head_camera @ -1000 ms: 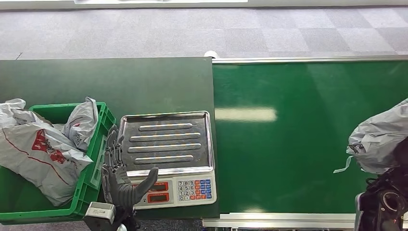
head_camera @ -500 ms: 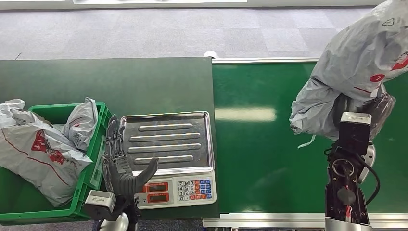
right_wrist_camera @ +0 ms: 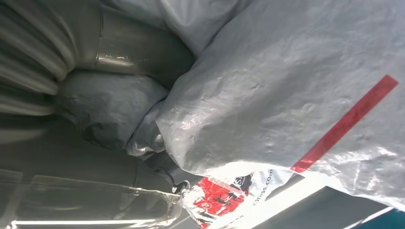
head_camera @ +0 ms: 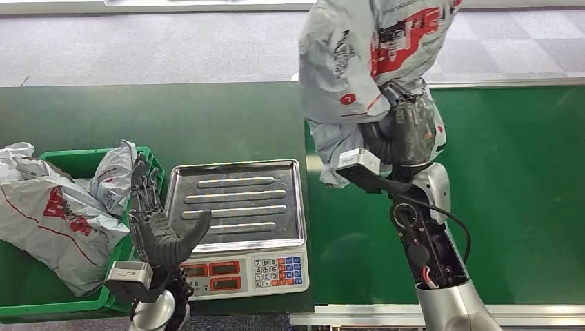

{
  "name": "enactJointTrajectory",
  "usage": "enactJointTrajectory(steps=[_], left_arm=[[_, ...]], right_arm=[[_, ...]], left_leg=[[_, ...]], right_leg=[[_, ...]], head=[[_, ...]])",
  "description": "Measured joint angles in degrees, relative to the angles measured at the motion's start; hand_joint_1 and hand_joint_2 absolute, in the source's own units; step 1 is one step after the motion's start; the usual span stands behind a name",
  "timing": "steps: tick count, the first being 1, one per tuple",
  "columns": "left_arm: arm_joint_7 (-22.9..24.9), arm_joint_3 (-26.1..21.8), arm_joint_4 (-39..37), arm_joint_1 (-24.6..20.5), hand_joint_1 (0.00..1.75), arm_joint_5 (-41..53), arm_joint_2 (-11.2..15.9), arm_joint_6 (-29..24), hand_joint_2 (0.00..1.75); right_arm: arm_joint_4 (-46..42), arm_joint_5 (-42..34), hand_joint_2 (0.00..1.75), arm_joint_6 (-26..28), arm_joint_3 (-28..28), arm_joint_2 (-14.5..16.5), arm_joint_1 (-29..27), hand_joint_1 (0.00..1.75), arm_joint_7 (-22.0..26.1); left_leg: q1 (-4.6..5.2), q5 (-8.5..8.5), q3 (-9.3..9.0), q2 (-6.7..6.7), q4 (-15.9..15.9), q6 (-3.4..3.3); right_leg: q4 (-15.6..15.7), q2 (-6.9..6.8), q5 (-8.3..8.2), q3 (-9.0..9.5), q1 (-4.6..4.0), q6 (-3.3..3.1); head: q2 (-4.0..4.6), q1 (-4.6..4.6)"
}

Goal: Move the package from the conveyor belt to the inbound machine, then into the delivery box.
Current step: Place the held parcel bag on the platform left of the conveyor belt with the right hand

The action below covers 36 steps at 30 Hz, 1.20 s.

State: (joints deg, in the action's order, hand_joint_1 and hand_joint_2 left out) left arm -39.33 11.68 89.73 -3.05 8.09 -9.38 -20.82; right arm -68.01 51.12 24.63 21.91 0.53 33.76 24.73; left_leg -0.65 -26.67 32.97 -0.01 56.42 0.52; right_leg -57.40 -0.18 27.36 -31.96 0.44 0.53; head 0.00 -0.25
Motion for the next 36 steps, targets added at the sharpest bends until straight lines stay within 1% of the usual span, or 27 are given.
enactJointTrajectory(steps=[2, 5, 9, 17, 22, 25, 29, 32, 36], left_arm=[[-0.26, -0.44, -0.34, -0.67, 0.0, -0.23, 0.01, 0.09, 1.75], [-0.42, -0.78, -1.08, -1.71, 0.0, -1.23, 0.1, -0.38, 1.75], [-0.43, -0.97, -1.8, -2.56, 0.0, -2.02, 0.39, -1.11, 1.75], [-0.43, -1.09, -2.51, -2.91, 0.0, -2.41, 0.81, -1.53, 1.75], [-0.43, -1.89, -2.18, -3.32, 0.0, -5.6, 1.25, -4.97, 1.75], [-0.44, -3.87, -0.69, -3.16, 0.0, -8.34, 1.52, -7.06, 1.75], [-0.45, -8.33, 2.2, -2.23, 0.0, -11.48, 1.57, -7.68, 1.75], [-0.45, -11.09, 4.25, -1.49, 0.0, -10.94, 1.57, -7.95, 1.75], [-0.45, -13.41, 7.22, -0.59, 0.0, -9.65, 1.57, -9.13, 1.75]], right_arm=[[1.31, 2.33, 1.75, -1.38, 4.01, 1.52, 0.59, 1.75, -0.88], [2.59, 3.69, 1.75, -3.74, 8.75, 3.35, 0.74, 1.75, -1.3], [3.55, 3.92, 1.75, -5.08, 12.1, 4.66, 0.77, 1.75, -1.4], [4.49, 4.03, 1.75, -5.69, 13.84, 5.14, 1.07, 1.75, -1.43], [5.26, 5.17, 1.75, -8.32, 14.7, 5.36, 1.34, 1.75, -1.43], [6.11, 5.07, 1.75, -10.34, 15.05, 5.41, 1.37, 1.75, -1.42], [7.72, 4.09, 1.75, -11.76, 15.48, 5.4, 1.72, 1.75, -1.32], [8.55, 3.49, 1.75, -12.5, 15.81, 5.39, 2.25, 1.75, -1.33], [9.44, 2.93, 1.75, -13.96, 16.17, 5.34, 2.81, 1.75, -1.63]], left_leg=[[0.0, 0.0, 0.01, 0.02, 0.0, 0.0], [0.01, 0.0, 0.04, 0.04, 0.0, 0.0], [0.04, 0.0, 0.04, 0.03, 0.0, 0.0], [0.05, 0.0, 0.03, 0.03, 0.01, 0.0], [0.03, 0.0, 0.03, 0.03, 0.0, 0.0], [0.03, 0.0, 0.04, 0.03, 0.0, 0.0], [0.03, 0.0, 0.04, 0.02, 0.0, 0.0], [0.03, 0.0, 0.04, 0.02, 0.0, 0.0], [0.03, 0.0, 0.04, 0.02, 0.0, 0.0]], right_leg=[[0.0, -0.01, 0.01, -0.01, 0.0, 0.0], [0.0, -0.03, 0.01, -0.01, 0.01, 0.0], [0.01, -0.03, 0.01, -0.01, 0.05, 0.0], [0.01, -0.03, 0.0, -0.01, 0.06, 0.01], [0.01, -0.02, 0.0, -0.02, 0.04, 0.0], [0.01, -0.02, 0.0, -0.02, 0.03, 0.0], [0.01, -0.02, 0.0, -0.02, 0.03, 0.0], [0.01, -0.02, 0.0, -0.02, 0.04, 0.0], [0.01, -0.02, 0.0, -0.02, 0.04, 0.0]], head=[[0.0, 0.01], [0.0, 0.01], [0.0, 0.01], [0.0, 0.01], [0.0, 0.01], [0.0, 0.01], [0.0, 0.02], [0.0, 0.02], [0.0, 0.02]])
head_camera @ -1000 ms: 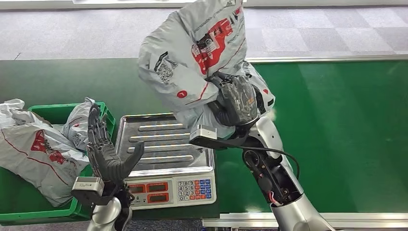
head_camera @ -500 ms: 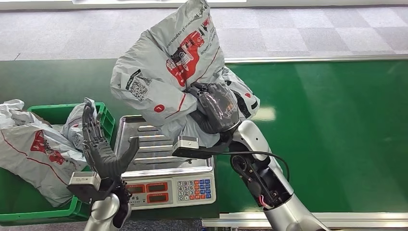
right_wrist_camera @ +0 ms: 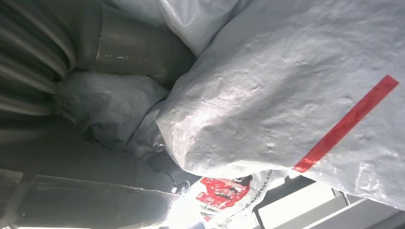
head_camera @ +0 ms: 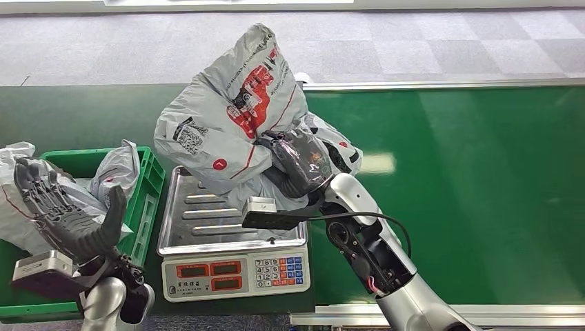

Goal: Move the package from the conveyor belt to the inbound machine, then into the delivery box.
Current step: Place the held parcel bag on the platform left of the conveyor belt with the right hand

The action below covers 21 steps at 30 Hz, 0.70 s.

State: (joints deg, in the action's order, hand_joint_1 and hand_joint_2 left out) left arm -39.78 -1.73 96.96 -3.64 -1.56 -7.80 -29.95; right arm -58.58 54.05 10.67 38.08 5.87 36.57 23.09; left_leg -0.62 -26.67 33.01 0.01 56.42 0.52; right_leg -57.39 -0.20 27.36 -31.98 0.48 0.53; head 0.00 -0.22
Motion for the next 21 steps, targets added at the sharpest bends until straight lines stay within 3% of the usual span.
enactJointTrajectory(steps=[9, 16, 21], left_arm=[[0.0, -0.95, 7.69, 2.44, 0.0, 3.5, -0.18, -7.62, 1.75], [0.0, -0.63, 8.94, 2.4, 0.0, 4.03, -0.1, -8.79, 1.75], [0.0, -0.17, 8.89, 2.04, 0.0, 6.91, -0.06, -8.98, 1.75]], right_arm=[[2.3, -0.82, 1.75, -2.28, 0.27, -0.74, 0.05, 1.67, -0.16], [2.97, -3.01, 1.75, -4.72, 0.48, -0.75, 0.0, 1.53, 0.13], [2.02, -10.28, 1.75, -10.75, 0.51, -0.79, -0.65, 1.46, 3.08]], left_leg=[[0.0, 0.0, 0.0, 0.0, 0.0, 0.0], [0.0, 0.0, -0.02, 0.0, 0.0, 0.0], [0.0, 0.0, -0.02, 0.0, 0.0, 0.0]], right_leg=[[0.0, 0.0, 0.0, -0.01, 0.0, 0.0], [0.0, 0.0, 0.0, -0.01, 0.0, 0.0], [0.0, 0.0, 0.0, -0.02, 0.0, 0.0]], head=[[0.0, 0.0], [0.0, -0.01], [0.0, 0.0]])
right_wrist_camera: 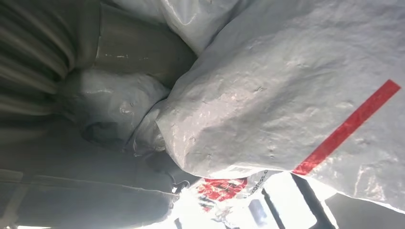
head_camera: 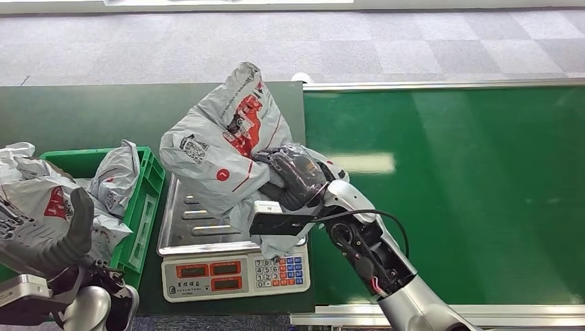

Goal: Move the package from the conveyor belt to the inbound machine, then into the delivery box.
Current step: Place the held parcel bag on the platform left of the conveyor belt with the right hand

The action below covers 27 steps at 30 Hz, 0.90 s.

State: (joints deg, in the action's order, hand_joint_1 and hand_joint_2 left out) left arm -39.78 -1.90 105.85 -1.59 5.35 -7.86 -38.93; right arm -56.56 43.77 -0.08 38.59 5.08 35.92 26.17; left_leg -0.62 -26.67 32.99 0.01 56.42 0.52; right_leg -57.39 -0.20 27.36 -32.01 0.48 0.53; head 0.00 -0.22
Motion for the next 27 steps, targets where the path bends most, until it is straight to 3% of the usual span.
enactJointTrajectory(steps=[2, 6, 27], left_arm=[[0.0, 0.08, -0.12, -0.35, 0.0, 0.94, -0.03, -0.01, 1.75], [0.0, 0.09, -0.67, -0.95, 0.0, 2.43, -0.15, -0.02, 1.75], [0.0, 0.04, -1.2, -0.79, 0.0, 2.51, -0.56, -0.02, 1.75]], right_arm=[[-0.66, -2.63, 1.75, -1.91, -0.14, -0.04, -0.27, 1.44, 0.93], [-2.22, -5.49, 1.75, -4.47, -0.41, -0.3, -0.4, 0.0, 1.97], [-4.34, -8.86, 1.75, -5.68, -1.28, -1.28, -0.26, 0.0, 2.11]], left_leg=[[0.0, 0.0, 0.0, 0.0, 0.0, 0.0], [0.0, 0.0, 0.0, 0.0, 0.0, 0.0], [0.0, 0.0, 0.0, 0.0, 0.0, 0.0]], right_leg=[[0.0, 0.0, 0.0, 0.0, 0.0, 0.0], [0.0, 0.01, 0.0, -0.01, 0.0, 0.0], [0.0, 0.01, 0.0, 0.01, 0.0, 0.0]], head=[[0.0, 0.0], [0.0, 0.01], [0.0, -0.01]])
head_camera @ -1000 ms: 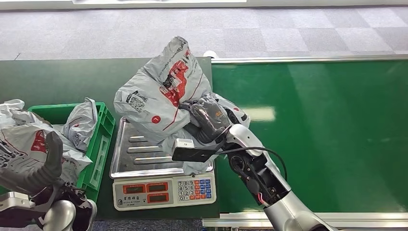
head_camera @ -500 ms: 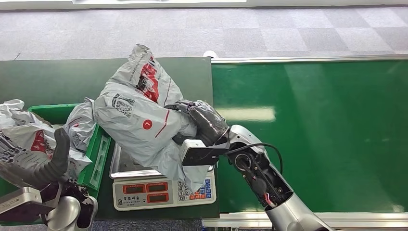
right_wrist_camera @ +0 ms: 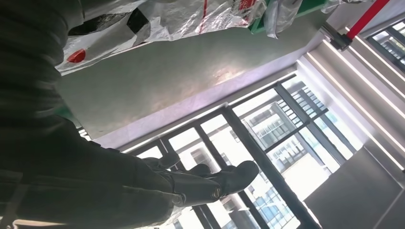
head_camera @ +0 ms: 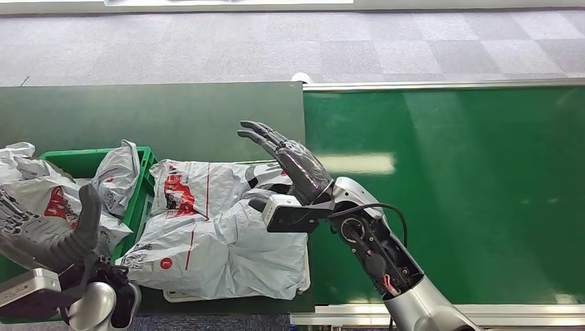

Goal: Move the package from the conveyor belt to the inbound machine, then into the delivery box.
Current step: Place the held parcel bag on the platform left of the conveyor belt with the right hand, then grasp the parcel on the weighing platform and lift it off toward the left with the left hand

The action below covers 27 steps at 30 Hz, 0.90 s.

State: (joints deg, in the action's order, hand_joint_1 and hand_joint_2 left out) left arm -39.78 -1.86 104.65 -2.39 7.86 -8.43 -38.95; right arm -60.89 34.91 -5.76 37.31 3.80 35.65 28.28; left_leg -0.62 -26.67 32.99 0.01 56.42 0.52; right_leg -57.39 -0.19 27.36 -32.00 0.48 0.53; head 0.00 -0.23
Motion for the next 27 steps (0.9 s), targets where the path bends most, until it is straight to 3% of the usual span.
enactJointTrajectory(steps=[10, 14, 18, 22, 27], left_arm=[[0.0, -0.01, 0.67, 0.44, 0.0, -0.22, -0.34, 0.01, 1.75], [0.31, 1.25, 0.63, 0.49, 0.0, 0.94, 0.22, 2.1, 1.75], [3.15, 4.54, -1.41, 0.17, 0.0, 8.96, 0.98, 6.18, 1.75], [4.77, 7.28, -3.26, -0.52, 0.0, 12.56, 1.15, 6.92, 1.75], [10.54, 9.74, -5.81, -2.28, 0.0, 19.45, 1.37, 12.0, 1.75]], right_arm=[[-0.02, -0.36, 1.75, 0.9, -0.25, -0.53, -0.17, 0.0, 0.27], [-1.33, -2.34, 1.75, 4.68, -1.89, -0.74, -1.46, 0.0, 0.45], [-6.04, -6.73, 1.75, 8.98, -6.52, -0.7, -4.88, 0.0, 0.02], [-10.39, -8.98, 1.75, 9.74, -10.83, -0.69, -8.47, 0.0, 0.29], [-14.94, -9.55, 1.75, 14.86, -14.56, -0.19, -14.9, 0.0, 3.69]], left_leg=[[0.0, 0.0, 0.0, 0.0, 0.0, 0.0], [0.0, 0.0, 0.0, 0.01, 0.0, 0.0], [0.02, 0.0, 0.0, 0.02, 0.01, 0.0], [0.03, -0.01, 0.0, -0.03, 0.01, -0.01], [0.01, -0.01, 0.0, 0.14, 0.01, 0.0]], right_leg=[[0.0, 0.0, 0.0, -0.01, 0.0, 0.0], [0.01, -0.02, 0.0, -0.01, 0.01, 0.0], [0.01, -0.02, 0.0, -0.01, 0.03, 0.01], [0.02, 0.03, 0.0, -0.03, 0.04, 0.0], [0.03, -0.08, 0.02, -0.02, 0.02, 0.0]], head=[[0.0, 0.01], [0.0, -0.01], [0.0, 0.01], [0.0, -0.01], [0.0, 0.0]])
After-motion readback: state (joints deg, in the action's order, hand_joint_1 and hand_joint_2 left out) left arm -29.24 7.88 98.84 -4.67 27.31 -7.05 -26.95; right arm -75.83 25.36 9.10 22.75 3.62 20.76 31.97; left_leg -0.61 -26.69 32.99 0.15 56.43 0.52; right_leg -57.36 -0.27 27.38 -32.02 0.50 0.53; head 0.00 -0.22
